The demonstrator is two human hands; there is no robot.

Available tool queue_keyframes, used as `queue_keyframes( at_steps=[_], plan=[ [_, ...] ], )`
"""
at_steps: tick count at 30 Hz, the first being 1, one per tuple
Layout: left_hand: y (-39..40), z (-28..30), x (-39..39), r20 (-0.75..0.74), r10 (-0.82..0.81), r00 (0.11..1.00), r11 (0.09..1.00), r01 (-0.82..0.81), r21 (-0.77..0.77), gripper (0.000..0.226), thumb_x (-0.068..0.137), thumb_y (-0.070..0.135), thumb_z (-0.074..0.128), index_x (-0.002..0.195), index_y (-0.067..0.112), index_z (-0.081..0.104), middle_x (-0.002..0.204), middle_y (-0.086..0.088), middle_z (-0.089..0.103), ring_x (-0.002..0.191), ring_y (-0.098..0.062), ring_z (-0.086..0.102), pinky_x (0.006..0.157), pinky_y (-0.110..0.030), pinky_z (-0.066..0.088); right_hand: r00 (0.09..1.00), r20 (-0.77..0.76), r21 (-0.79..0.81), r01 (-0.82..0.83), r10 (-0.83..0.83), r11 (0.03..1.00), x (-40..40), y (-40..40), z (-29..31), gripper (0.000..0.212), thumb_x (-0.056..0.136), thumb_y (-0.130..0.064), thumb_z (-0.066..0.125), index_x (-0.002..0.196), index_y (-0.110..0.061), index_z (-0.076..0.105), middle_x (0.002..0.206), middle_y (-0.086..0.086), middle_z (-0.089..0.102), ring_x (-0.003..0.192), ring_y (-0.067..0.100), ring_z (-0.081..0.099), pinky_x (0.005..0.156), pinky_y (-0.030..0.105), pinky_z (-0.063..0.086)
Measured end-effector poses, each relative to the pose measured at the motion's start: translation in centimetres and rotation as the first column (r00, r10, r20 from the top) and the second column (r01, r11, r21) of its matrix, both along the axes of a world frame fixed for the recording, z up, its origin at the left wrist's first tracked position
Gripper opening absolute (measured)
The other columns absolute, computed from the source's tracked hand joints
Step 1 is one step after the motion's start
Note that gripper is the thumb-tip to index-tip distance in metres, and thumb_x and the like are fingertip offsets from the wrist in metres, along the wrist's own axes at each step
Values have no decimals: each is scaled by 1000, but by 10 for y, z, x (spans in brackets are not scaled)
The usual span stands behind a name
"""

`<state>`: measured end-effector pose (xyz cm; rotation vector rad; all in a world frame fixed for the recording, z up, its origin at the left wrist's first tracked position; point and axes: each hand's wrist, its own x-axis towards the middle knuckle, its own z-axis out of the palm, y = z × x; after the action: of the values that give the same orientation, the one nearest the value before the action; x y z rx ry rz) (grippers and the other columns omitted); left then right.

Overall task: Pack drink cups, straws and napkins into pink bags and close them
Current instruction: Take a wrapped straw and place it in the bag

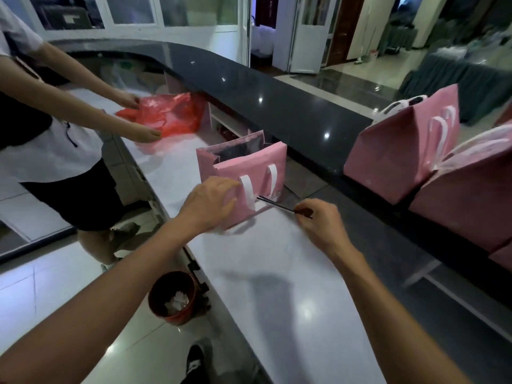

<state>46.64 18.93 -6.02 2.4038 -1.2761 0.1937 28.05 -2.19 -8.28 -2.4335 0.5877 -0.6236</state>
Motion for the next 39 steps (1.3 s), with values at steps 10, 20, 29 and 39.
queue_keyframes(
  at_steps=[10, 20, 29, 39],
  plan=[
    [-59, -7, 125, 60, -125, 990, 970, 109, 218, 56, 93, 53, 53, 144, 31, 46, 145, 4, 53, 136, -23, 43, 116, -46, 26, 994, 18, -28, 110, -110, 993, 93, -16, 41, 14, 82, -12, 76, 94, -21, 77, 91, -4, 73, 83, 12, 68, 80, 40, 58],
    [-39, -40, 152, 244, -474, 846, 879, 472, 71, 35, 95, 39, 44, 115, 25, 70, 111, 4, 72, 116, -31, 59, 98, -56, 41, 985, -103, -322, 95, -135, 942, 175, -24, 72, 13, 88, -13, 69, 98, -17, 76, 93, -1, 69, 89, 22, 59, 74, 42, 52],
    [0, -40, 165, 308, -620, 721, 765, 643, 33, 34, 101, 33, 45, 127, 27, 66, 118, 2, 67, 128, -30, 53, 112, -54, 33, 799, -598, -509, -317, -64, 800, 238, 0, 79, 18, 91, -10, 59, 97, -23, 69, 99, -1, 64, 88, 21, 58, 71, 33, 43],
    [11, -46, 168, 285, -613, 736, 764, 645, -23, 30, 97, 23, 57, 125, 23, 68, 113, -4, 67, 127, -34, 52, 114, -52, 34, 688, -725, -354, -328, -36, 876, 277, 14, 26, 20, 93, -12, 64, 110, -21, 69, 112, 4, 65, 94, 23, 65, 82, 35, 56]
  ],
)
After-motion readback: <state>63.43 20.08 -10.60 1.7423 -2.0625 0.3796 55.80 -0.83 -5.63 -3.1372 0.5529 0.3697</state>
